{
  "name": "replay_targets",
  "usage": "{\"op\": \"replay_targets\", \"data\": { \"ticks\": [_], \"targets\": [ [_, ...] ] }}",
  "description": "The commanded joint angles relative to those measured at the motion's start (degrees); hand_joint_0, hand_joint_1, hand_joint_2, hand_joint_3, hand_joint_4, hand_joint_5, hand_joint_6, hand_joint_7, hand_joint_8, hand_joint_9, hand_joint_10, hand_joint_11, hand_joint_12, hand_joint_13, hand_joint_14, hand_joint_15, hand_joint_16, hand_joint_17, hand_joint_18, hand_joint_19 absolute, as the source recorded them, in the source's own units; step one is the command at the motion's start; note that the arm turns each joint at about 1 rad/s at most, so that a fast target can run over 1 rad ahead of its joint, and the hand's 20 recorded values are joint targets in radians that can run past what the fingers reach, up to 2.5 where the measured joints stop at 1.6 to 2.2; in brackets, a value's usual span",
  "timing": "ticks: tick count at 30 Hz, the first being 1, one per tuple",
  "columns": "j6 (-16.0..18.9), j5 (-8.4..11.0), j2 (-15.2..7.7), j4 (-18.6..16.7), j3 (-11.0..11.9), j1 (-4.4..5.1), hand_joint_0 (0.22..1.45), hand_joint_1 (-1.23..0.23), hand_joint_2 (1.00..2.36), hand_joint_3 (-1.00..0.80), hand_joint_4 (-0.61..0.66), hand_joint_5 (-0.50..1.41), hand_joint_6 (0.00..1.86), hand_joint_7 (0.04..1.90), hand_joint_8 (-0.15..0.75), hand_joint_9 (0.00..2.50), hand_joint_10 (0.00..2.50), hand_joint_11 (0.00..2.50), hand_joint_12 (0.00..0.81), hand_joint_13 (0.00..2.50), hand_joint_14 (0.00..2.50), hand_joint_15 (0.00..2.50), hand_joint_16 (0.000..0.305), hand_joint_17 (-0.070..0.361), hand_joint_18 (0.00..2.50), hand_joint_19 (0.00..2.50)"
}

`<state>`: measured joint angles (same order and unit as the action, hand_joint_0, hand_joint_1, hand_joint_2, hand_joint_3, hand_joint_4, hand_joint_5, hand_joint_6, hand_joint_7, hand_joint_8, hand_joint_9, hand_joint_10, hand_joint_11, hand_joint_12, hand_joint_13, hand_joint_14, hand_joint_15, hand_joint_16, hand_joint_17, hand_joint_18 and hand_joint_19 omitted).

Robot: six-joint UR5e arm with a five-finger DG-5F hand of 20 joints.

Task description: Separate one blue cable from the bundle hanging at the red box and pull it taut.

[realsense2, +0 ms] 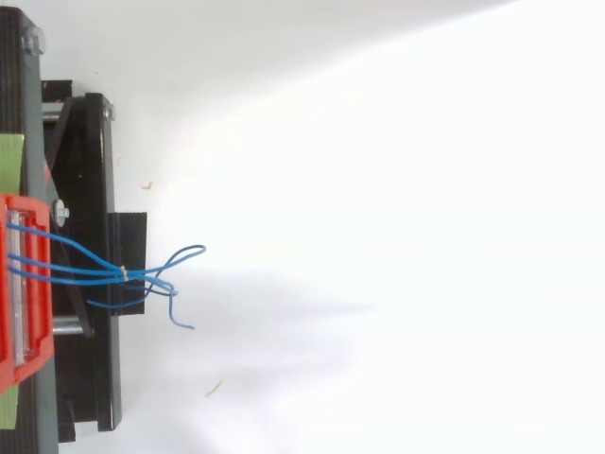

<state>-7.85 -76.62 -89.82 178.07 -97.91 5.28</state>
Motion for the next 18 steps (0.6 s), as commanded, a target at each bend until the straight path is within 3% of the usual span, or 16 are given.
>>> {"op": "replay_targets", "data": {
  "ticks": [1, 6, 10, 16, 18],
  "targets": [
    [-0.2, -0.02, 0.0, 0.0, 0.0, 0.26, 0.49, -0.39, 1.00, -0.45, 0.15, -0.23, 0.50, 0.77, 0.272, 0.49, 0.01, 0.15, 0.345, 0.32, 0.00, 0.12, 0.054, 0.121, 0.32, 0.31],
    [-0.6, 0.95, -0.1, -0.2, 0.0, 0.61, 0.49, -0.44, 1.00, -0.46, 0.16, -0.23, 0.50, 0.77, 0.277, 0.52, 0.01, 0.18, 0.345, 0.34, 0.00, 0.13, 0.054, 0.121, 0.35, 0.32],
    [-0.7, 2.97, -0.2, -0.5, 0.0, 1.14, 0.51, -0.50, 1.00, -0.46, 0.15, -0.23, 0.50, 0.78, 0.244, 0.53, 0.01, 0.19, 0.317, 0.38, 0.01, 0.16, 0.048, 0.107, 0.36, 0.35],
    [-1.0, 3.23, -0.3, -2.2, 0.0, 1.49, 0.51, -0.57, 1.00, -0.47, 0.14, -0.23, 0.50, 0.77, 0.215, 0.51, 0.01, 0.17, 0.293, 0.39, 0.01, 0.17, 0.045, 0.100, 0.30, 0.32],
    [-1.4, 3.23, -1.3, -2.5, 0.0, 1.49, 0.51, -0.58, 1.00, -0.47, 0.14, -0.23, 0.50, 0.76, 0.214, 0.52, 0.01, 0.18, 0.294, 0.41, 0.01, 0.18, 0.043, 0.097, 0.31, 0.33]
  ]
}}
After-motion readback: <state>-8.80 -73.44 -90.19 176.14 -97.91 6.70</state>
